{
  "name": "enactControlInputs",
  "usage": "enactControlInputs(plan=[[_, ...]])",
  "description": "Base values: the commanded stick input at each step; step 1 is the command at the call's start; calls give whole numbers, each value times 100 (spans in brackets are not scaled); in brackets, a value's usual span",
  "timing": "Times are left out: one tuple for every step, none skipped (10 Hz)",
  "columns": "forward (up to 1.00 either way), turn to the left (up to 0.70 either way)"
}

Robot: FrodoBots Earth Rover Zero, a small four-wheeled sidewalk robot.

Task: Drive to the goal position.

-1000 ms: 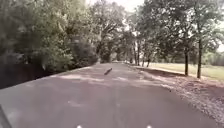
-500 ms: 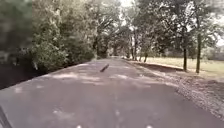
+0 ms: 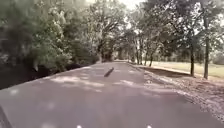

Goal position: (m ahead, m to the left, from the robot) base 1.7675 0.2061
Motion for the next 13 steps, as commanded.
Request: enactControlInputs(plan=[[70, 20], [70, 12], [70, 5], [70, 0], [70, 0], [70, 0], [70, 0], [70, 0], [70, 0], [70, 0], [70, 0], [70, 0], [70, 0]])
